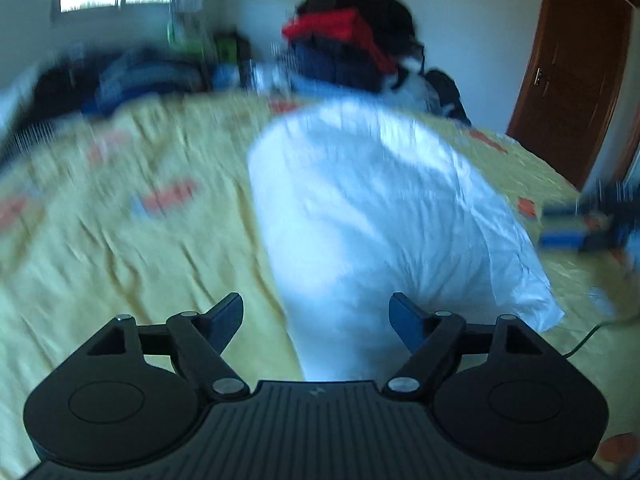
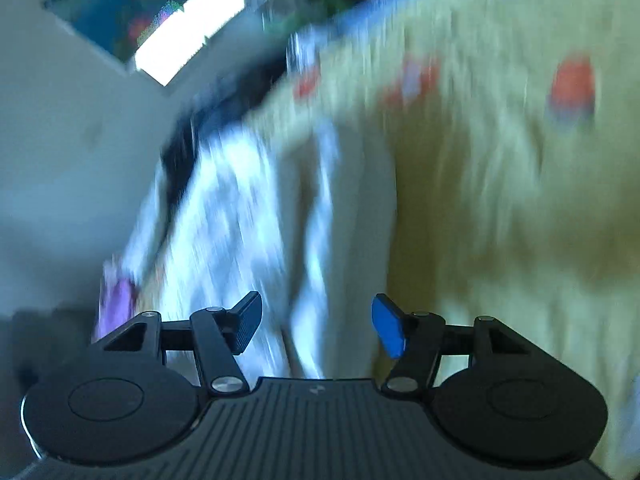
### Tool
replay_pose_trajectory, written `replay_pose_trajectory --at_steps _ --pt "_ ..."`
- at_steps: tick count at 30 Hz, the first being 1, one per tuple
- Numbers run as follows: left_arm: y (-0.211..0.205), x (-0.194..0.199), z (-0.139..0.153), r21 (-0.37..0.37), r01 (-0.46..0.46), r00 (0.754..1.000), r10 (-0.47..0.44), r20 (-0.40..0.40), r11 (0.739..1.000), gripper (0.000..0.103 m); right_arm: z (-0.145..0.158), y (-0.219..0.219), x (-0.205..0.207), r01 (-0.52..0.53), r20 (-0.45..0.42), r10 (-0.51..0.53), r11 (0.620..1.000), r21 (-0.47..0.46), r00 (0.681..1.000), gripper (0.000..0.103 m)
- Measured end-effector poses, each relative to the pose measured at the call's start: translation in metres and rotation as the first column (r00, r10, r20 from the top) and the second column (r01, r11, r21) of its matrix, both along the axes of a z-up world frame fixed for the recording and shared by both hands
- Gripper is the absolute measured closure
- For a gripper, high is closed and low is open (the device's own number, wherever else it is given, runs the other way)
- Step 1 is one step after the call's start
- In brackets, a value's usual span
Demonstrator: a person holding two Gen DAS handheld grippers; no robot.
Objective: Fold small clothes
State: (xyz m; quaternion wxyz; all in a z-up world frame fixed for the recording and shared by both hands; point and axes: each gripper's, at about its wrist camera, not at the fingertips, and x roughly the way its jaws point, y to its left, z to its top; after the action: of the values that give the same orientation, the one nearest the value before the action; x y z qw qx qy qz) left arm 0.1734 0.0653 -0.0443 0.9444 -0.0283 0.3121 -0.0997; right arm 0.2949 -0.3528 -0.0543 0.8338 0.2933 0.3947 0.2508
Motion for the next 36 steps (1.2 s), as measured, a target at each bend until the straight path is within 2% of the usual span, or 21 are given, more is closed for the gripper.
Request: replay_pose_trajectory --at_steps 2,5,7,8,10,13,14,15,16,17,19,23,26,29,32,35,36 --pt "-0.008 0.002 0.012 0.020 -0.010 0.998 0.008 0.066 1.000 0.023 0.029 0.003 0.014 0.029 0.081 -0.033 0.999 0.044 0.996 0.042" --pt "-0.035 0.021 0.018 0.057 0.016 0.992 -0.023 0.123 0.998 0.023 0.062 0.050 0.047 -0.120 0.189 0.102 0.989 0.085 0.977 0.033" --pt "-0.055 0.039 0.011 0.121 0.035 0.986 -0.054 0.156 0.992 0.022 0.071 0.098 0.072 -0.253 0.242 0.232 0.966 0.058 0.942 0.031" --pt "-0.065 0.049 0.007 0.159 0.043 0.986 -0.068 0.153 0.986 0.023 0.070 0.121 0.086 -0.288 0.254 0.271 0.957 0.029 0.928 0.031" --pt "-0.079 0.070 -0.003 0.201 0.066 0.987 -0.093 0.127 0.977 0.022 0.059 0.160 0.115 -0.299 0.236 0.301 0.953 -0.046 0.924 0.029" --pt "-0.087 0.087 -0.015 0.223 0.089 0.987 -0.116 0.110 0.971 0.016 0.024 0.194 0.157 -0.290 0.143 0.307 0.948 -0.127 0.941 0.031" --pt "-0.088 0.091 -0.019 0.233 0.092 0.987 -0.119 0.104 0.968 0.015 0.012 0.200 0.167 -0.285 0.126 0.305 0.947 -0.150 0.944 0.034" --pt "-0.086 0.095 -0.021 0.225 0.096 0.988 -0.120 0.095 0.970 0.015 0.001 0.204 0.171 -0.279 0.130 0.301 0.947 -0.161 0.945 0.042" --pt "-0.083 0.099 -0.024 0.194 0.104 0.989 -0.121 0.081 0.976 0.015 -0.010 0.198 0.177 -0.259 0.142 0.282 0.952 -0.161 0.949 0.048" --pt "-0.079 0.103 -0.026 0.162 0.114 0.990 -0.127 0.067 0.980 0.015 -0.019 0.197 0.181 -0.242 0.140 0.263 0.958 -0.151 0.955 0.049" --pt "-0.080 0.107 -0.033 0.150 0.135 0.987 -0.146 0.064 0.979 0.015 -0.038 0.180 0.183 -0.226 0.112 0.233 0.972 -0.072 0.966 0.051" --pt "-0.081 0.111 -0.048 0.148 0.152 0.982 -0.166 0.091 0.977 0.013 -0.055 0.182 0.188 -0.226 0.112 0.232 0.972 -0.064 0.966 0.052" --pt "-0.082 0.116 -0.052 0.143 0.145 0.983 -0.159 0.087 0.979 0.011 -0.059 0.189 0.196 -0.218 0.104 0.228 0.971 -0.100 0.968 0.052" --pt "-0.086 0.110 -0.055 0.174 0.148 0.981 -0.167 0.100 0.974 0.011 -0.052 0.195 0.198 -0.214 0.101 0.230 0.965 -0.151 0.968 0.052" --pt "-0.084 0.107 -0.056 0.171 0.144 0.980 -0.164 0.111 0.975 0.011 -0.023 0.182 0.180 -0.144 0.099 0.163 0.974 -0.175 0.982 0.043" --pt "-0.085 0.106 -0.055 0.169 0.141 0.980 -0.162 0.117 0.975 0.010 0.019 0.157 0.138 -0.087 0.180 0.110 0.988 -0.128 0.978 0.025" --pt "-0.087 0.106 -0.055 0.171 0.141 0.980 -0.162 0.118 0.975 0.010 0.028 0.147 0.122 -0.060 0.201 0.076 0.994 -0.088 0.977 0.010"
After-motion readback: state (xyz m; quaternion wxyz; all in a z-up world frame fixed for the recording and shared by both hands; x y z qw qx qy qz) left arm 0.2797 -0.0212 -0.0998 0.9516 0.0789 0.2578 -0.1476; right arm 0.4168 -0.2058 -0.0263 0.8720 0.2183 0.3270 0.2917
